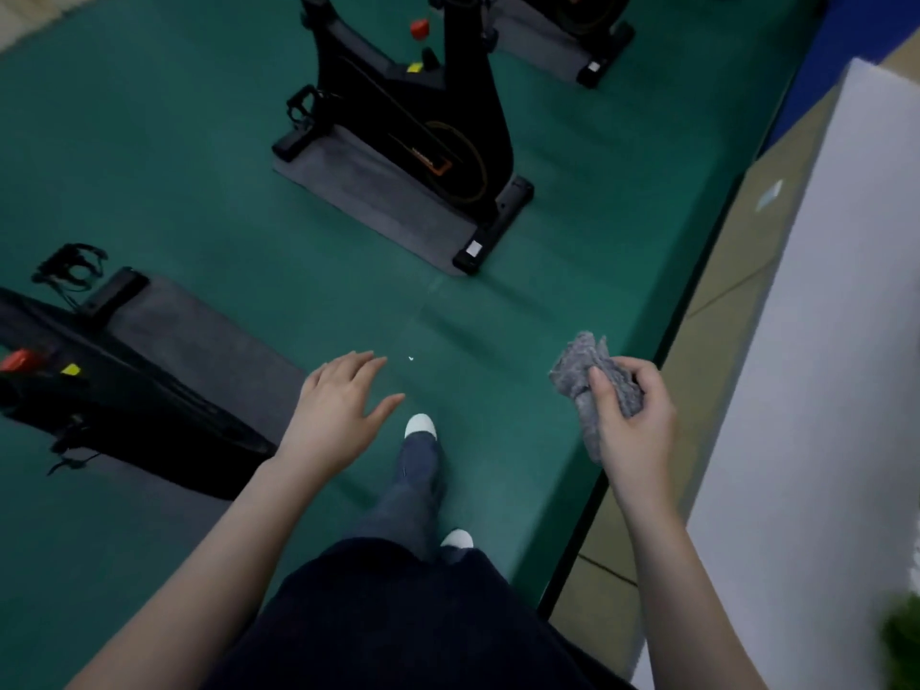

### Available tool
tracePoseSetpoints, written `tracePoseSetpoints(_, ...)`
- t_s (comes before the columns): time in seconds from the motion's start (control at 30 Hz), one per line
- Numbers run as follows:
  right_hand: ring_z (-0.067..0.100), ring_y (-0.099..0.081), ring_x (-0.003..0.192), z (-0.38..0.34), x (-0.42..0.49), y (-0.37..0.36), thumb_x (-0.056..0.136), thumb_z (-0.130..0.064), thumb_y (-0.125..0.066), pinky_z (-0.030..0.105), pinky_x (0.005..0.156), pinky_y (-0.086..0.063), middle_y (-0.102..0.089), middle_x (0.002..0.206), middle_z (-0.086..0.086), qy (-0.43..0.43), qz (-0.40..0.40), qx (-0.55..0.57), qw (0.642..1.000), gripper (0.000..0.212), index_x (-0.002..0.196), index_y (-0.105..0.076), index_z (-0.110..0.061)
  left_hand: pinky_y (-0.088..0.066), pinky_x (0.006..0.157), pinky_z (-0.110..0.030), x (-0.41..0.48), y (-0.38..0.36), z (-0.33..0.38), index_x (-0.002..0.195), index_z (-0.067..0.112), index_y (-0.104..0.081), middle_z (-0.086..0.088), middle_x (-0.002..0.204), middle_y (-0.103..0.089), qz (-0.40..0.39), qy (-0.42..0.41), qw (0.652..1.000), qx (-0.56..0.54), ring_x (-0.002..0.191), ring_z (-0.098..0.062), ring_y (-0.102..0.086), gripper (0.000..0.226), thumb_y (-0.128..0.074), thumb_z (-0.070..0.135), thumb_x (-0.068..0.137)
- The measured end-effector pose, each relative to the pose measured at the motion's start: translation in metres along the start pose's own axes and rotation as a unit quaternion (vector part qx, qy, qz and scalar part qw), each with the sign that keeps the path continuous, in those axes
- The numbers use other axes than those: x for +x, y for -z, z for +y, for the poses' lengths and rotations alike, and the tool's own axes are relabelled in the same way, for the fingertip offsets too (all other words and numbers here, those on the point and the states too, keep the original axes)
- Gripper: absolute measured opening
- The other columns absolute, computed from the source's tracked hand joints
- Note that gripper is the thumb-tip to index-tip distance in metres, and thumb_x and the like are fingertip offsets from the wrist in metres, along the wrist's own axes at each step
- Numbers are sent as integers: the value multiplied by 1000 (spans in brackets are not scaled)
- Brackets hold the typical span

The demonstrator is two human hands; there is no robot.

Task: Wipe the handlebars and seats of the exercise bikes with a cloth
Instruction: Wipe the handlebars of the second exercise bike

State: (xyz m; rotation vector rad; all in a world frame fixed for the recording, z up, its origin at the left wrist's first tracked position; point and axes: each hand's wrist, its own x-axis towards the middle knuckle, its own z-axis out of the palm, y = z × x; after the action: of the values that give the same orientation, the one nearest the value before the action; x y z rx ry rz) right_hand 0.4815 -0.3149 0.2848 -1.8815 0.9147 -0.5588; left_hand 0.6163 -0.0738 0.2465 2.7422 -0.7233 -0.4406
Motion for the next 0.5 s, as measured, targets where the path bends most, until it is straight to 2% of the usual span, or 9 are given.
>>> tracePoseSetpoints(0.07, 13, -59, 84, -13, 25, -22, 89, -15, -65, 25, 77, -45, -61, 86, -10, 20, -16, 2, 1000, 9, 93, -59, -19, -16, 113, -36, 24, 3, -7, 141, 19, -40, 0, 147, -39, 2, 15, 1000, -2, 138, -20, -30, 57, -46, 48, 93)
tracePoseSetpoints(0.13, 12, -59, 85, -27, 49, -46, 88, -16, -66, 24, 77, -45, -62, 88, -7, 45, -34, -5, 998, 9, 93, -59, -20, -16, 112, -36, 54, 10, -13, 141, 18, -40, 0, 146, -41, 8, 21, 1000, -3, 137, -20, -30, 57, -46, 48, 93)
tracePoseSetpoints(0.33, 17, -61, 88, -76, 116, -110, 88, -17, -66, 34, 80, -48, -64, 92, -1, 85, -97, -21, 991, 7, 94, -61, -15, -16, 113, -36, 131, 41, -34, 141, 17, -40, -2, 144, -44, 29, 42, 998, -23, 138, -20, -31, 57, -46, 48, 94)
tracePoseSetpoints(0.5, 16, -61, 88, -107, 156, -159, 88, -15, -66, 35, 81, -48, -65, 92, 1, 115, -142, -30, 983, 7, 94, -62, -13, -17, 113, -37, 173, 64, -59, 141, 18, -40, -2, 144, -44, 46, 78, 995, -37, 138, -21, -31, 56, -45, 48, 94)
